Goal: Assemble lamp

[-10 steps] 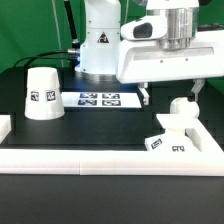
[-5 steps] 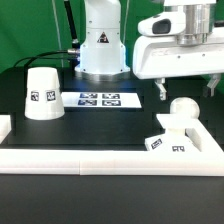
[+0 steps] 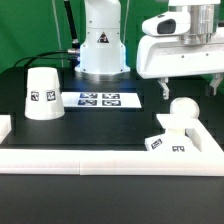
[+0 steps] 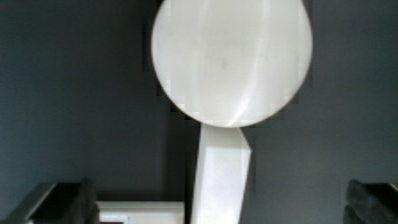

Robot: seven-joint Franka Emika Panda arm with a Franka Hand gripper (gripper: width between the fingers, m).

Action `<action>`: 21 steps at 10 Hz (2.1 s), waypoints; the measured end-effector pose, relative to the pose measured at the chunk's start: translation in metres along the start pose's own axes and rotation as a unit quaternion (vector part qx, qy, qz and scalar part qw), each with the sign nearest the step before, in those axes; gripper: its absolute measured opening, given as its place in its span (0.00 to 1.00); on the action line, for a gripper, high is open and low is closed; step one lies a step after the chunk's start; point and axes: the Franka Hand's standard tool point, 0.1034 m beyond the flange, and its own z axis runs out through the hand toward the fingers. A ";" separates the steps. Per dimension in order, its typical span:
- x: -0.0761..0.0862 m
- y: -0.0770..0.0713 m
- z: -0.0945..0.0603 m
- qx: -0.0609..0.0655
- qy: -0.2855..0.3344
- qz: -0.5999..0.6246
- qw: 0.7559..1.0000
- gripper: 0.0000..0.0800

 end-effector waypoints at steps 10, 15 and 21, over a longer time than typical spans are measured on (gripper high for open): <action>-0.021 -0.009 0.021 -0.017 -0.321 -0.010 0.947 0.87; -0.034 -0.006 0.030 -0.023 -0.480 -0.011 0.877 0.87; -0.040 -0.004 0.045 -0.023 -0.468 -0.006 0.883 0.87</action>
Offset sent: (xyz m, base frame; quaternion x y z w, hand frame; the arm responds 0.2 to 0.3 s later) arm 0.0030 0.0100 -0.0038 0.0095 -0.1366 -0.0180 0.9904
